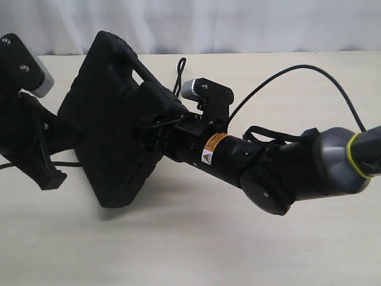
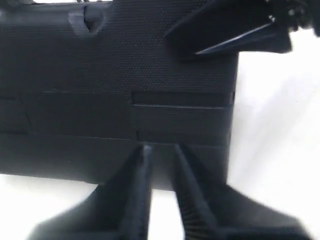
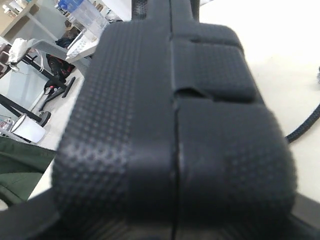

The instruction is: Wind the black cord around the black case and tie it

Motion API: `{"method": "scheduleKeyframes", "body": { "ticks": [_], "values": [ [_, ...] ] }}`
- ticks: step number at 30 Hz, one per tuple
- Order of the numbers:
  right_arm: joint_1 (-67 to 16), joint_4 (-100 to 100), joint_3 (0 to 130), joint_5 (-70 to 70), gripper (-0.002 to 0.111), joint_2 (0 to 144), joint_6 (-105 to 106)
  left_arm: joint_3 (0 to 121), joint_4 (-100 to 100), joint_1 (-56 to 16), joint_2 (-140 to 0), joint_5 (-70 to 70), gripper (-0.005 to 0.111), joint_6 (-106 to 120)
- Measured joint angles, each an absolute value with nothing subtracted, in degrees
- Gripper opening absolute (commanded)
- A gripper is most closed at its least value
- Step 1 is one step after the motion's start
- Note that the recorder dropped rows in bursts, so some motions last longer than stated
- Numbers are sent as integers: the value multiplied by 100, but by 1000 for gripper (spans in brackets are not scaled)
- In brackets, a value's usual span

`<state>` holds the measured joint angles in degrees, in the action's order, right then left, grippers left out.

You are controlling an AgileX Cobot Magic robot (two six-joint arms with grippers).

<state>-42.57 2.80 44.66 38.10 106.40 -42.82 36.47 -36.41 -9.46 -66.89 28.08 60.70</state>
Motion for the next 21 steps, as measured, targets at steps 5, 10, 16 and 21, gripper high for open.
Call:
{"method": "scheduleKeyframes", "body": {
  "ticks": [5,10,16,21],
  "values": [
    [-4257,280,4466,3801,5,10640,-4282,3260,-3810,-995,-6689,1651,47,5922],
    [-4257,302,4466,3801,14,10640,-4158,2941,-3872,-995,-6703,806,47,5853],
    [-4267,302,4475,3801,25,10640,-4122,2893,-3910,-995,-6901,651,47,5853],
    [-4271,327,4475,3801,39,10640,-4118,2881,-3910,-995,-7269,691,47,5864]
  ]
}}
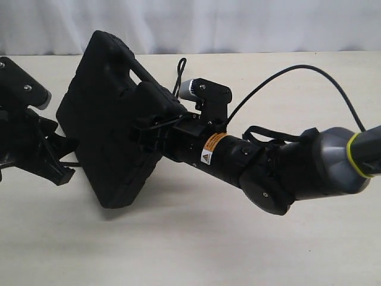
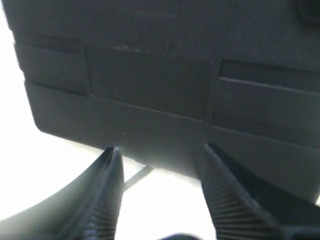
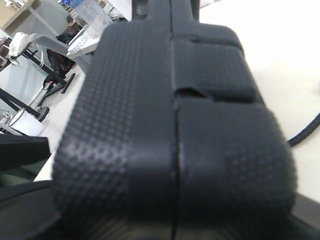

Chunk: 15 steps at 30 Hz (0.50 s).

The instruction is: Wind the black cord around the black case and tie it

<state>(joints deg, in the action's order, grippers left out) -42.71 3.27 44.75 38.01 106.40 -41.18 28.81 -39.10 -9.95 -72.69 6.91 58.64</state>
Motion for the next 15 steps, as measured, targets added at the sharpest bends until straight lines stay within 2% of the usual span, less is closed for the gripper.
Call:
{"method": "scheduleKeyframes", "body": {
  "ticks": [4,8,15],
  "values": [
    [-4271,489,4475,3827,49,10640,-4118,2881,-3910,-995,-7328,669,47,5875],
    [-4271,645,4475,3849,54,10640,-4118,2881,-3910,-995,-7328,669,47,5875],
    [-4271,1258,4502,3974,73,10629,-4160,2881,-3910,-995,-7328,669,47,5875]
  ]
}}
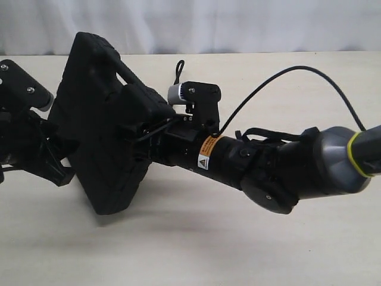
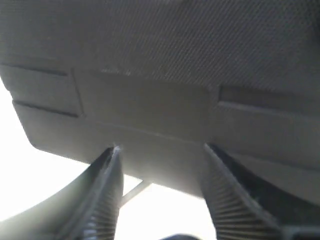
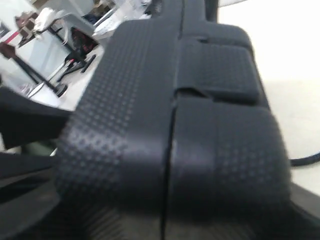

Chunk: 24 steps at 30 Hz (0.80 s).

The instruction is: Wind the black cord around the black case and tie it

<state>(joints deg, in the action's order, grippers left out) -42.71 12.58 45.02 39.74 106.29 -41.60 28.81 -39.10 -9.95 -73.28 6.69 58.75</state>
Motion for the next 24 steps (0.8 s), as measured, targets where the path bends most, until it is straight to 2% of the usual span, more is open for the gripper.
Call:
{"method": "scheduleKeyframes", "body": {
  "ticks": [6,19,22,24],
  "values": [
    [-4271,1963,4547,4011,80,10629,-4282,2881,-3910,-995,-7328,536,47,5875],
    [-4271,2859,4599,4621,80,10629,-5065,2881,-3910,-995,-7328,362,47,5888],
    [-4271,2814,4599,4630,77,10629,-5177,3037,-3910,-995,-7211,667,47,5890],
    [-4271,2720,4599,4620,66,10629,-5189,3099,-3910,-995,-6978,945,47,5901]
  ]
}}
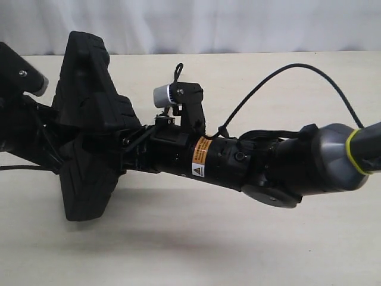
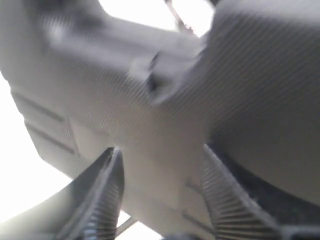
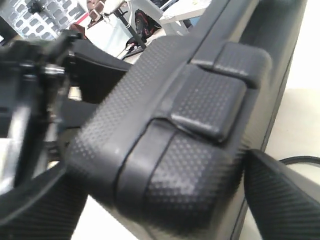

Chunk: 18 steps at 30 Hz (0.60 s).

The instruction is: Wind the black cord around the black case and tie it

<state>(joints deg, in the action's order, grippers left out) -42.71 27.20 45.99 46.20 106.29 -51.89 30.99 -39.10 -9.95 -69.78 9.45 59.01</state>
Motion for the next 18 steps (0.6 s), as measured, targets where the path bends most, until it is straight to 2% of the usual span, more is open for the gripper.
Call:
{"method": "scheduleKeyframes", "body": {
  "ticks": [1,5,12,18],
  "values": [
    [-4277,2694,4612,4620,59,10629,-5189,3099,-3854,-995,-6806,1061,47,5901],
    [-4277,2615,4612,4543,4,10629,-5350,3099,-3419,-995,-6010,1350,47,5915],
    [-4277,1486,4612,4491,5,10639,-5416,3099,-2427,-995,-5159,3101,47,5915],
    [-4302,1081,4822,4352,5,10648,-5658,2859,-2620,-995,-5159,2973,56,6012]
  ]
}}
